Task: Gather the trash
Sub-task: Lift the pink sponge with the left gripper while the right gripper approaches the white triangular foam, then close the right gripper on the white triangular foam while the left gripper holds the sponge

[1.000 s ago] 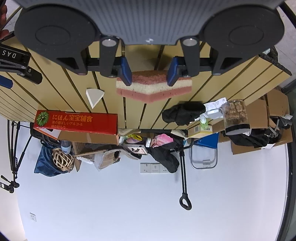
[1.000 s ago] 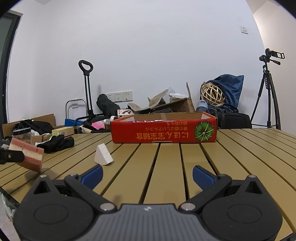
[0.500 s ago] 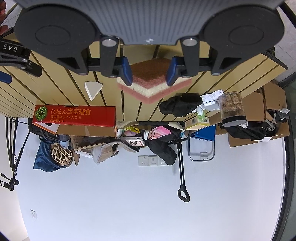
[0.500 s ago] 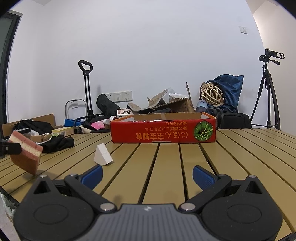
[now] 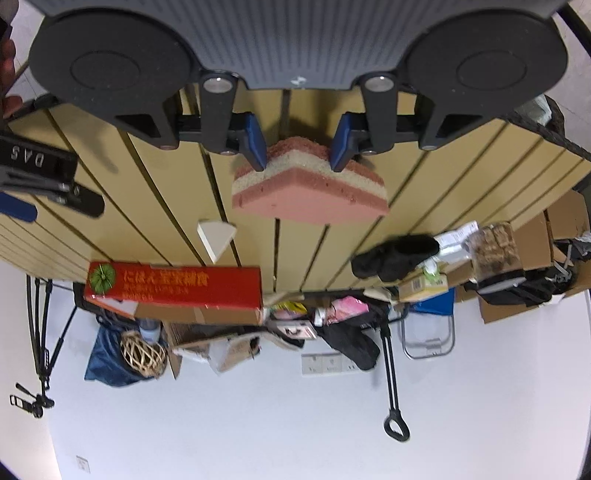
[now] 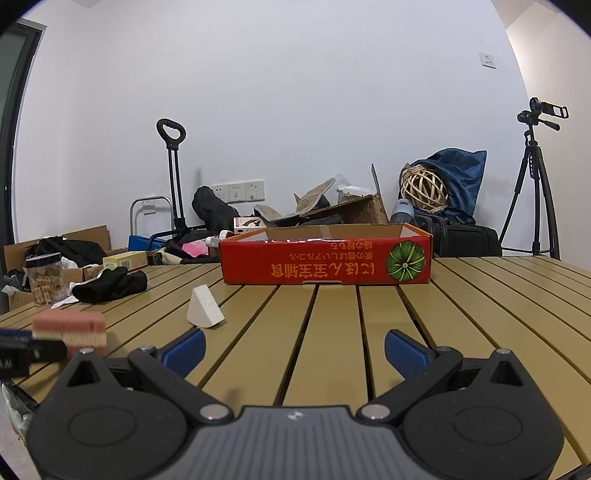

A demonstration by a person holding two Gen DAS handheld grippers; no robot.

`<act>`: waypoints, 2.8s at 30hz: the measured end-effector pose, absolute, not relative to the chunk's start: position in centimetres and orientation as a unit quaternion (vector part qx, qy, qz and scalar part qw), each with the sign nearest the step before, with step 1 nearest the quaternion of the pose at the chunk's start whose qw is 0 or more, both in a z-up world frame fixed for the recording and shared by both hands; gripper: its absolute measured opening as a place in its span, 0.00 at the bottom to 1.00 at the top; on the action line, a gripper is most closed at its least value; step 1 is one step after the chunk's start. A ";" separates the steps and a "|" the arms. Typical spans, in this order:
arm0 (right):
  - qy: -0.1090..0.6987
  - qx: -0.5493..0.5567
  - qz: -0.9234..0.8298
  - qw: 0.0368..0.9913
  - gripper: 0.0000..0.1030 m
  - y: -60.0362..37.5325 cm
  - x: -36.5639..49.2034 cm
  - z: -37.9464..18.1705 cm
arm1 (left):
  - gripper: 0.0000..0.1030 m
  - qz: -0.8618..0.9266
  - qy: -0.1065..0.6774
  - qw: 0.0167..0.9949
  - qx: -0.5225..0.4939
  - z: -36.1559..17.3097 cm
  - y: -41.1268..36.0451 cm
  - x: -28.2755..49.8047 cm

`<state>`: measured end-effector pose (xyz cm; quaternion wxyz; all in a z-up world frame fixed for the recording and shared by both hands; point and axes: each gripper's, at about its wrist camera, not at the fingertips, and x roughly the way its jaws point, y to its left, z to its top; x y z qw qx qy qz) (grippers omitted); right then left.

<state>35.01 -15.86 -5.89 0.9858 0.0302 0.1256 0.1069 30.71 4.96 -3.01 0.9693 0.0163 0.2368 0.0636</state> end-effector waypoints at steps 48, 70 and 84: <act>0.160 -0.014 0.163 0.974 1.00 -9.3 37.3 -3.6 | 0.53 0.113 0.189 0.974 -0.059 -0.2 11.7 31.4; 0.299 -0.040 0.117 0.946 0.48 -1.4 48.4 -2.5 | 0.53 0.157 0.182 0.965 -0.105 0.8 17.5 31.8; 0.292 -0.035 0.108 0.950 0.23 -2.3 47.2 -2.3 | 0.53 0.148 0.179 0.967 -0.107 1.0 17.3 31.4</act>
